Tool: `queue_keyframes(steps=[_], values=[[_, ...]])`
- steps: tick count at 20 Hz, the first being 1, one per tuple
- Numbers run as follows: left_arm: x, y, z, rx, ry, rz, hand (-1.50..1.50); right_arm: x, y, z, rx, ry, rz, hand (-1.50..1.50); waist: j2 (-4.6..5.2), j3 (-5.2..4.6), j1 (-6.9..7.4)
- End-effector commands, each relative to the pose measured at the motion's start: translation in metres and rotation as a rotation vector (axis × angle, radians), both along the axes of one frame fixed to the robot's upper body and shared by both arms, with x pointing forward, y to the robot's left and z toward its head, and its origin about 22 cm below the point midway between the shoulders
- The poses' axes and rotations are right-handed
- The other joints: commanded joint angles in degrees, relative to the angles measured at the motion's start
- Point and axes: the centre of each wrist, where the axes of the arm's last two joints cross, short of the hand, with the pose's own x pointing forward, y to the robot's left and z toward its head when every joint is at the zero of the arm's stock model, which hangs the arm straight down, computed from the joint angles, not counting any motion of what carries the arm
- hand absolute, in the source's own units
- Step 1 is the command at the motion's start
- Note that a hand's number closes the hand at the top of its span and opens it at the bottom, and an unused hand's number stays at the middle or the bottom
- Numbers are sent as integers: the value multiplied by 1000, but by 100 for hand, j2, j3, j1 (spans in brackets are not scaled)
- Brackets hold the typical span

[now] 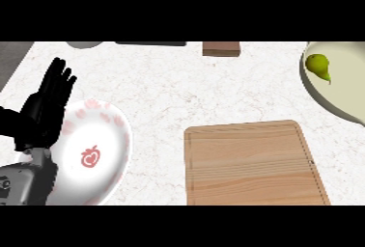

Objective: Pick the pear from the cutting board and place it in the pot

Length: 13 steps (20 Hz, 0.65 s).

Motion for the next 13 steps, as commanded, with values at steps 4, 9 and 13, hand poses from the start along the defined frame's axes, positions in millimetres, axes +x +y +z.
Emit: queue_keyframes(steps=[4, 9, 13], values=[[2, 5, -1, 20, -10, 17, 0, -42, -34, 4, -8, -2, 38, -150, -5, 3, -60], [-10, -6, -5, -3, -1, -20, 0, -53, -42, 3, -27, 29, 35, -150, -6, 14, 58], [-3, -4, -1, -1, 0, -3, 0, -71, -54, 7, -6, 18, 34, -150, 0, 20, -6]])
